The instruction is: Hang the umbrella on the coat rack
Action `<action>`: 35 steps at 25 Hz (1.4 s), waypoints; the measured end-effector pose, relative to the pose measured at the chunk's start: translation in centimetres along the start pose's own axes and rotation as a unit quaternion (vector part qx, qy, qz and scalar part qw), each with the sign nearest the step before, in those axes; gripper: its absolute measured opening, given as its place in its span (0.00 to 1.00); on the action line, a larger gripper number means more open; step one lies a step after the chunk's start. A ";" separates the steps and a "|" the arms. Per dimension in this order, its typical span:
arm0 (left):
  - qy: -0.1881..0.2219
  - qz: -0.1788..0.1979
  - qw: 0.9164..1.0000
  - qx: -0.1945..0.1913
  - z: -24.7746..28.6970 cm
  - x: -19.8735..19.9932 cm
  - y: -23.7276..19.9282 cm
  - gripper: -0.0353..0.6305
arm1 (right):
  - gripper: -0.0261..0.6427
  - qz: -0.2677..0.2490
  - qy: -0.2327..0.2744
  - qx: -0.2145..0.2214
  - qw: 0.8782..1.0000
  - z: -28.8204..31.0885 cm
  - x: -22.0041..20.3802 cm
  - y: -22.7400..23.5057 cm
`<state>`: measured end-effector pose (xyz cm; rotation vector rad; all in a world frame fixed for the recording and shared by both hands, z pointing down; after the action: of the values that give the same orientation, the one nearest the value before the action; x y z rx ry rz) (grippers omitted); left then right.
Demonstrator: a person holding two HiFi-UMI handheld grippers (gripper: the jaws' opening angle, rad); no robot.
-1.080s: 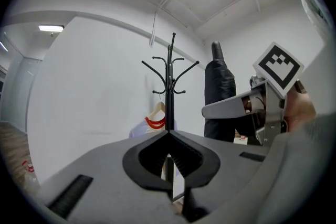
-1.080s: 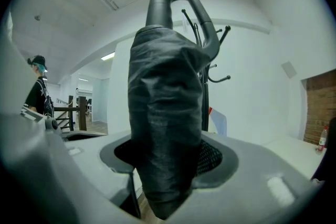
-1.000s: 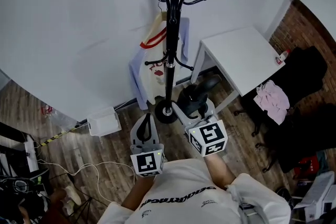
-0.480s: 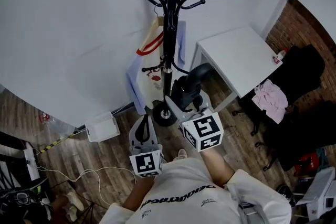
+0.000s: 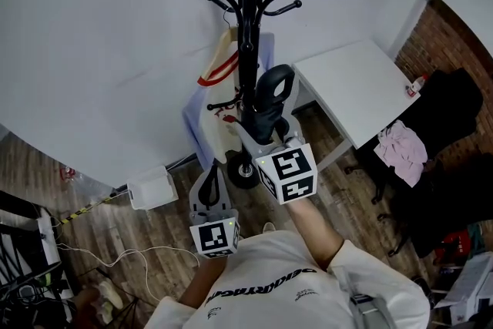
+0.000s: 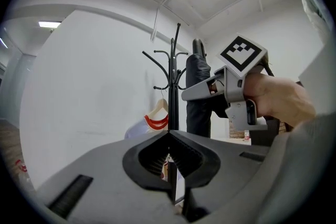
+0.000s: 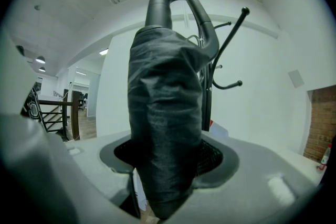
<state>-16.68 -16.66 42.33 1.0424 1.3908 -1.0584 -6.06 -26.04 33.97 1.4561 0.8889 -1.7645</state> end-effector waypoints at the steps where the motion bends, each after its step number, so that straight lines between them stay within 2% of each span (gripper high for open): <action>1: -0.001 0.001 1.000 0.001 0.1 0.0 0.1 0.05 | 0.46 -0.003 0.000 -0.001 1.000 0.3 0.1 0.2; 22: -0.003 0.015 1.000 0.017 2.3 -0.5 -0.6 0.05 | 0.46 -0.008 -0.023 0.010 1.000 7.4 0.7 1.9; 35: -0.010 0.019 0.999 0.025 3.1 -1.1 -1.2 0.05 | 0.46 -0.011 -0.048 0.000 0.999 10.6 -0.1 2.8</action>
<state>-17.06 -20.02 43.36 1.0886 1.3300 -1.0775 -9.29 -36.41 35.32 1.3542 0.8578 -1.8334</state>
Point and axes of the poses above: the fingertips, and each gripper's own axes: z forward along the fingers, y to its right, x out of its top, the point moved 4 cm from there along -z, backward along the fingers
